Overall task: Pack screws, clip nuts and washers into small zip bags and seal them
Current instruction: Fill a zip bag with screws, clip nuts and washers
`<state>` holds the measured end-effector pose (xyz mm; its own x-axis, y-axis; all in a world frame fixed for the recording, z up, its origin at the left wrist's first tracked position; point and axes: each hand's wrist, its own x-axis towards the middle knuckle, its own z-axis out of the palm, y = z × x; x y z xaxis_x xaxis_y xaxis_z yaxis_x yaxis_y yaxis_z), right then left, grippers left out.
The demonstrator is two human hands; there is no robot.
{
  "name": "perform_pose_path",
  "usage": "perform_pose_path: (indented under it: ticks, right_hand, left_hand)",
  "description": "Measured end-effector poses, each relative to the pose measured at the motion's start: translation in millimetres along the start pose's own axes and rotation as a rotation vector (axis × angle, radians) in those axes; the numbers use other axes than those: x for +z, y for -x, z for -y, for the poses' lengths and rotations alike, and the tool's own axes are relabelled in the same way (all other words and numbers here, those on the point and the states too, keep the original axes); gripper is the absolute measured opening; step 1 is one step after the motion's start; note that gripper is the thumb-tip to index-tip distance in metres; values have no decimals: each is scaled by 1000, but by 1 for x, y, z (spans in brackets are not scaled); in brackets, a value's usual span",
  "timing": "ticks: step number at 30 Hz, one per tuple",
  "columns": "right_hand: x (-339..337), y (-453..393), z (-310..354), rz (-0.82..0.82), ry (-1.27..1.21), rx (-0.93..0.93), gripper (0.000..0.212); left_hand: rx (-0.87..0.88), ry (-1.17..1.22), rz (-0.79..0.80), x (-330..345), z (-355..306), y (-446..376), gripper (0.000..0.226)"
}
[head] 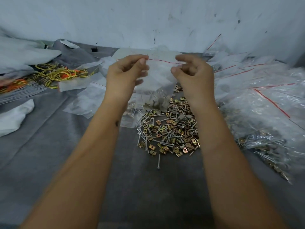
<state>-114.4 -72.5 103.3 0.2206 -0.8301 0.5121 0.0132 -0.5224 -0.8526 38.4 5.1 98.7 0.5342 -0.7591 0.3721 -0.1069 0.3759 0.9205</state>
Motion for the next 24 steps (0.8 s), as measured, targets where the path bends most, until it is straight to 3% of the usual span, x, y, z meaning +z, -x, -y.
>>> perform_pose_path:
  ticks: [10,14,24]
  right_hand:
    - [-4,25,-31,4,-280,391,12]
    - [-5,27,-31,17,-350,404,15]
    - [-6,26,-29,-54,-148,362,17]
  left_hand:
    - [-280,294,-84,5,39,19,5]
    - [-277,235,-134,5,42,19,4]
    - [-168,59,-106,-2,40,17,7]
